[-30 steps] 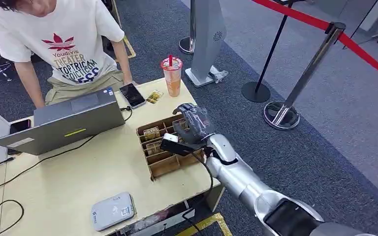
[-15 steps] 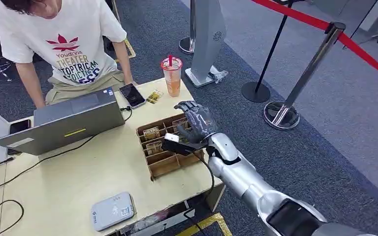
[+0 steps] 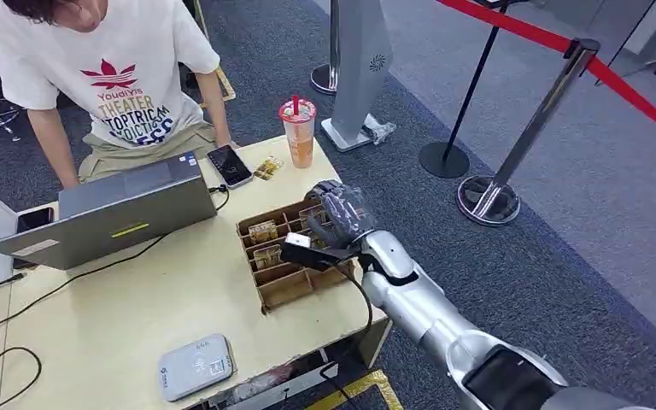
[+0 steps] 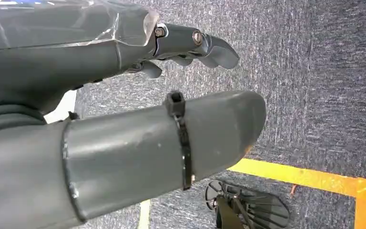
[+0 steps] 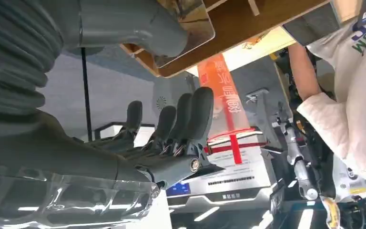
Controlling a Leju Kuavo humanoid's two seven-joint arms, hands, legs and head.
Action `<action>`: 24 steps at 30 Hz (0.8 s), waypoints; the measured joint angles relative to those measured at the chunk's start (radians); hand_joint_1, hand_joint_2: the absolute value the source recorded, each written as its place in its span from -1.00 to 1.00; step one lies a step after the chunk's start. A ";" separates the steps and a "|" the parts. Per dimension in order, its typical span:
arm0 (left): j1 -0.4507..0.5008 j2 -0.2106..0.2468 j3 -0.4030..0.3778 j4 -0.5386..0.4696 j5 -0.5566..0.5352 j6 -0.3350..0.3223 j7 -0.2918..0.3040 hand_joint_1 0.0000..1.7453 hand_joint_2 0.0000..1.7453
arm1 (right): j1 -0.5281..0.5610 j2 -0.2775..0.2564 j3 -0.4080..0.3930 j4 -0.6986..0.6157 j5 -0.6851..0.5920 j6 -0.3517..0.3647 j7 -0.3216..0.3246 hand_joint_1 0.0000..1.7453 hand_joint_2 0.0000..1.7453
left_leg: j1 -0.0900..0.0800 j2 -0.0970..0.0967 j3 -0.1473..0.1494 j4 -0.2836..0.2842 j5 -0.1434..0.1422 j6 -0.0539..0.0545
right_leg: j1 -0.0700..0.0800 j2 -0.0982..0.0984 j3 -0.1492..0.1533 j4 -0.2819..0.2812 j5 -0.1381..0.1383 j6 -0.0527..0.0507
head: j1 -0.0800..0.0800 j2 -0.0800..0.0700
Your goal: Pass the card to the sensor for recognition and then transmit it.
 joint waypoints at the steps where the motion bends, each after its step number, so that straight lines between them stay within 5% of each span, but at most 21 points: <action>1: 0.000 0.000 0.000 0.000 0.001 0.000 0.000 -1.00 -1.00 | -0.003 0.002 0.001 0.001 0.002 0.002 0.000 -0.10 1.00 | 0.000 0.000 0.000 0.000 0.000 0.000 | 0.000 0.000 0.000 0.000 0.000 0.000 | 0.000 0.000; 9: 0.000 0.003 0.000 0.000 0.004 0.000 0.000 -1.00 -1.00 | -0.032 0.011 0.019 0.027 0.003 0.012 -0.010 -0.26 1.00 | 0.000 0.000 0.000 0.000 0.000 0.000 | 0.000 0.000 0.000 0.000 0.000 0.000 | 0.000 0.000; 24: 0.001 0.007 0.000 0.000 0.014 0.003 -0.003 -1.00 -1.00 | -0.098 0.027 0.047 0.122 -0.015 0.014 -0.038 -0.04 1.00 | 0.000 0.000 0.000 0.000 0.000 0.000 | 0.000 0.000 0.000 0.000 0.000 0.000 | 0.000 0.000</action>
